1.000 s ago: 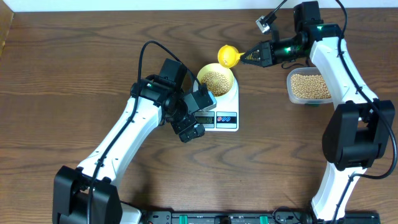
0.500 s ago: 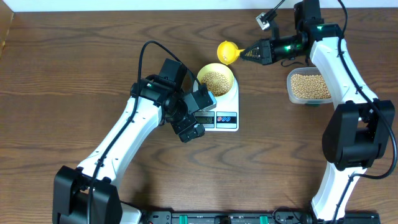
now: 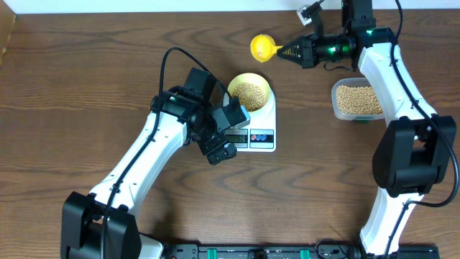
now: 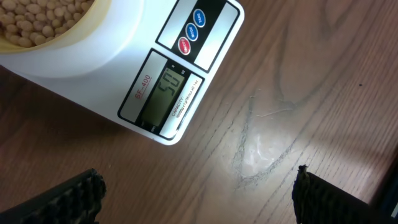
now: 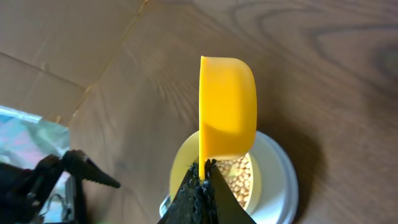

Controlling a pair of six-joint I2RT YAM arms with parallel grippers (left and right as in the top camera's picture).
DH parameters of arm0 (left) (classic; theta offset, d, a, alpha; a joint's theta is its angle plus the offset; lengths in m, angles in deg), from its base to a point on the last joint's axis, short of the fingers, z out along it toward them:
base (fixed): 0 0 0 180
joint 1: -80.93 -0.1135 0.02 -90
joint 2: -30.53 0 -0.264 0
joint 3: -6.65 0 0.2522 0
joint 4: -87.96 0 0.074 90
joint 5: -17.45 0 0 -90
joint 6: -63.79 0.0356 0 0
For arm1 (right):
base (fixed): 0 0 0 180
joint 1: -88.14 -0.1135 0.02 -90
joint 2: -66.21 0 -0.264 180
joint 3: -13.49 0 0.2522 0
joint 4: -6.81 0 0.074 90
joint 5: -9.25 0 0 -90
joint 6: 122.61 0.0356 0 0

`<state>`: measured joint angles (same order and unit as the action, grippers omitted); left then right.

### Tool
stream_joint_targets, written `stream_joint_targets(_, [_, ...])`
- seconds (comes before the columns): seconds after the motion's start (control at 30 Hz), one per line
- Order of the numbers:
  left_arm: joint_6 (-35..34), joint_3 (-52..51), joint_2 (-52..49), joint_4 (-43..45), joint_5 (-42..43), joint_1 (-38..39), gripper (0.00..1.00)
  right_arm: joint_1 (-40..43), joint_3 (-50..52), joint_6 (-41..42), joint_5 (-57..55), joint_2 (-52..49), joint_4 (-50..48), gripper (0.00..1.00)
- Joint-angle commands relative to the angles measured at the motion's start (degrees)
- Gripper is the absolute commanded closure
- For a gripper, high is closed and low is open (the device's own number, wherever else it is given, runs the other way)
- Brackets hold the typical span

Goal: Scoop item into bowl and weigh 50g on scale
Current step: 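Lift the scoop out of the bowl and hold it raised right of it, then carry the scoop right over the clear soybean tub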

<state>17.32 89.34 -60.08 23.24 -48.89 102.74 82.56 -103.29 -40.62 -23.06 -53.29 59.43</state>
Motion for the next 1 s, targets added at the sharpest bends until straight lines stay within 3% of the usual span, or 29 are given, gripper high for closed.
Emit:
stream_joint_targets(0.0, [0.4,-0.1,-0.4,-0.1,0.3,-0.3,0.02,-0.2,-1.3,-0.9,-0.9,1.1,-0.9,0.99])
stream_joint_targets(0.57, [0.4,-0.1,-0.4,-0.1,0.3,-0.2,0.02,-0.3,-1.3,-0.8,-5.2,1.1,-3.5,0.99])
stream_joint_targets(0.97, [0.4,-0.1,-0.4,-0.1,0.3,-0.2,0.02,-0.2,-1.3,6.7,0.3,1.1,-2.2,0.99])
